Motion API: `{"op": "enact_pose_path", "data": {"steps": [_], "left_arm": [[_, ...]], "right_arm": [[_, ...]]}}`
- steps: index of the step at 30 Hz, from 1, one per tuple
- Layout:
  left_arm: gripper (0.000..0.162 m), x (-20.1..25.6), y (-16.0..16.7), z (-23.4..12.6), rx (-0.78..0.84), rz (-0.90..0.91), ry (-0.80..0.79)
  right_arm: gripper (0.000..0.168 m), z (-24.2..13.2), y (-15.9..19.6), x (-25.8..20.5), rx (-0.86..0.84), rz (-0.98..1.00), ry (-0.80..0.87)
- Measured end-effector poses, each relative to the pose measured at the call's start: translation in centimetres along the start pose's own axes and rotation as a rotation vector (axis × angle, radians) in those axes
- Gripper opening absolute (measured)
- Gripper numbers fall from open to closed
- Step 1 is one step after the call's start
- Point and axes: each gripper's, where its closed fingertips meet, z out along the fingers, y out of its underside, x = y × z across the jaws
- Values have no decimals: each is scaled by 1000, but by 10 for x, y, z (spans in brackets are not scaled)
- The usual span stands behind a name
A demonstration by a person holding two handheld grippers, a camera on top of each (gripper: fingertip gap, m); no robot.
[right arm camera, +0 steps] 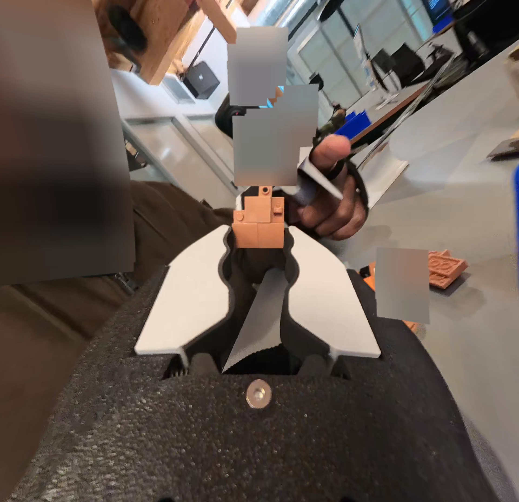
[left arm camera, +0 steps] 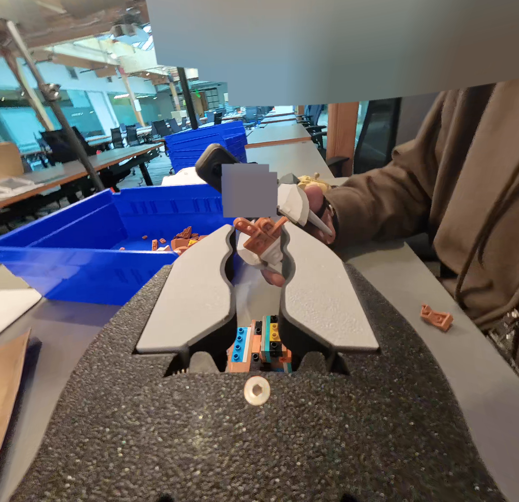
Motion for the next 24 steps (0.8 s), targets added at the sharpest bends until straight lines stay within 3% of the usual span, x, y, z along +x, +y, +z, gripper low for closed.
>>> {"op": "enact_pose_path", "data": {"steps": [7,13,18,24], "left_arm": [[27,33,9,-2,-36,217,162],[23,45,18,-4,-107,332,206],[22,62,29,-2,-162,355,279],[22,91,46,3,-227,399,400]], "right_arm": [[33,4,34,-16,-179,76,-111],[33,3,50,-17,-243,130,-82],[48,-6,71,-8,-318,114,103],[54,-36,108,-5,-503,-68,377]]}}
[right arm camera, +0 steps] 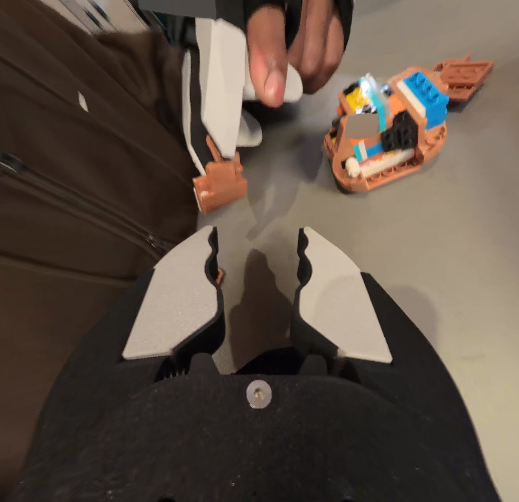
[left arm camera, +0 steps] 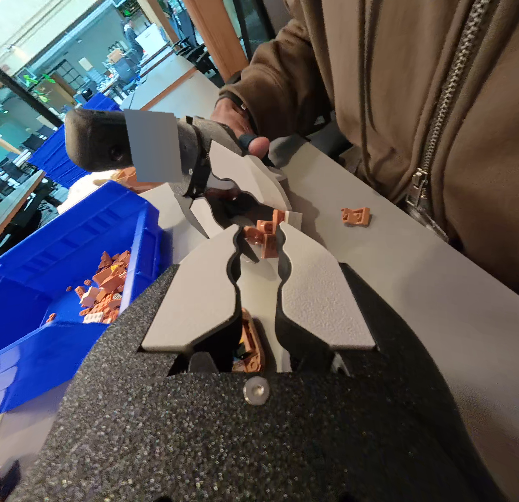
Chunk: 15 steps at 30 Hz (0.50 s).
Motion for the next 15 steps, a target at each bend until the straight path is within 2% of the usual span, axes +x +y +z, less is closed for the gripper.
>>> {"op": "enact_pose_path", "data": {"steps": [3,10,13,15], "left_arm": [[22,6,0,4,-15,17,23],[22,-2,9,0,-53,18,-12],[22,-9,11,-2,-52,3,-43],[22,-12,13,-4,-53,-7,-61]], "right_arm": [[54,-2,23,-6,-114,-130,101],[53,17,67,-39,-403,-419,113],[41,25,67,-35,-423,-466,155],[24,28,68,-36,-439,-497,160]]}}
